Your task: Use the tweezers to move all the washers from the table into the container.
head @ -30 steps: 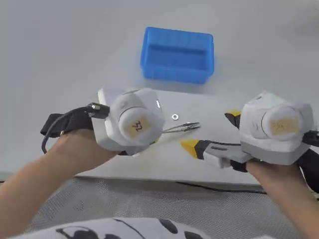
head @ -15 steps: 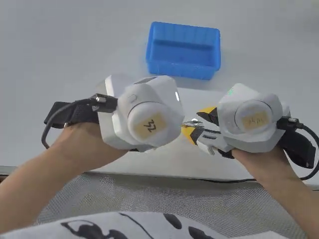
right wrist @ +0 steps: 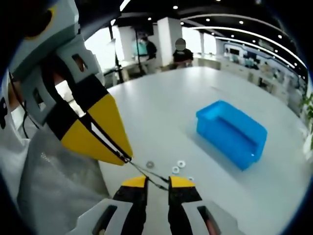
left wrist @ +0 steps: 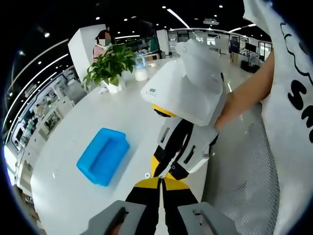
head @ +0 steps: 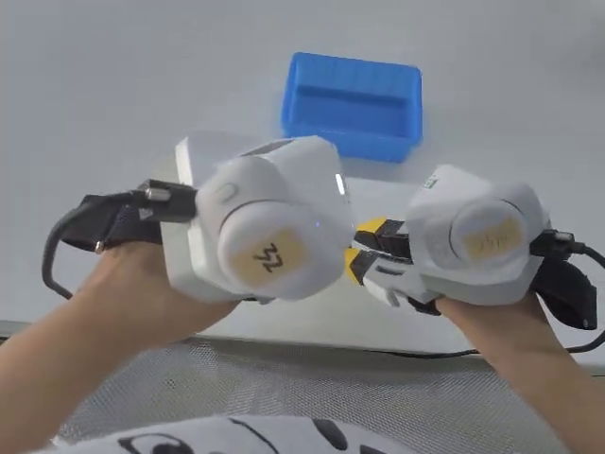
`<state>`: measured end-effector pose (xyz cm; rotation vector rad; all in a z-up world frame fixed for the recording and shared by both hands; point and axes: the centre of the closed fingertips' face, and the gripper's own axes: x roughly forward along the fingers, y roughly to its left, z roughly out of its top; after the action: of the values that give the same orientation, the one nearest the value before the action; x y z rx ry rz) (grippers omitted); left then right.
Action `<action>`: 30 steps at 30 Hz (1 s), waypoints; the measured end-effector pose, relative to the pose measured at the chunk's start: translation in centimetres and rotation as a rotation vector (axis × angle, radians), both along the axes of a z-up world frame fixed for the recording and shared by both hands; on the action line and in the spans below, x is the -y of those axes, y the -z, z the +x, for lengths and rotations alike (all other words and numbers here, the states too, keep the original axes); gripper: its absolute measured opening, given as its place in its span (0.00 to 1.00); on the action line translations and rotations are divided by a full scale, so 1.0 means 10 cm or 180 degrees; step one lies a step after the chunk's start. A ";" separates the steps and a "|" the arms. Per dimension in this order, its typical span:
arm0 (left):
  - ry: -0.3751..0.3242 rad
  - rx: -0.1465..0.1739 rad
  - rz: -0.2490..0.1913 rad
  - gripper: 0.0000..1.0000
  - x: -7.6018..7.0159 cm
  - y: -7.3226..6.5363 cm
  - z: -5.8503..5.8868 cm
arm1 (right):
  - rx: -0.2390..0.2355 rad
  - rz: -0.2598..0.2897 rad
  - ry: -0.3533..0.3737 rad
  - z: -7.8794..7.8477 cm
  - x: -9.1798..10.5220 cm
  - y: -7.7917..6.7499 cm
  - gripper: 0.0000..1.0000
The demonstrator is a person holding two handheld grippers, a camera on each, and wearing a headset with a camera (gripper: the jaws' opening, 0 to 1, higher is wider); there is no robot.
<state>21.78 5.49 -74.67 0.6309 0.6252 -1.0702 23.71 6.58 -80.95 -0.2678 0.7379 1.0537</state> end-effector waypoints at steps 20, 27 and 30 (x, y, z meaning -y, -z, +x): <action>-0.0361 -0.0058 0.0177 0.00 -0.48 0.05 0.03 | -0.0239 0.0154 -0.0423 -0.06 -0.52 0.12 0.10; -0.0371 -0.0101 0.0127 0.00 -0.46 0.07 0.04 | -0.0258 0.0073 -0.0413 -0.06 -0.48 0.19 0.08; -0.0364 -0.0112 0.0118 0.00 -0.46 0.07 0.04 | -0.0238 0.0078 -0.0416 -0.06 -0.48 0.17 0.09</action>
<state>22.18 10.07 -75.38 0.6023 0.7048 -0.9667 23.10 11.34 -82.64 -0.2594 0.7821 1.2011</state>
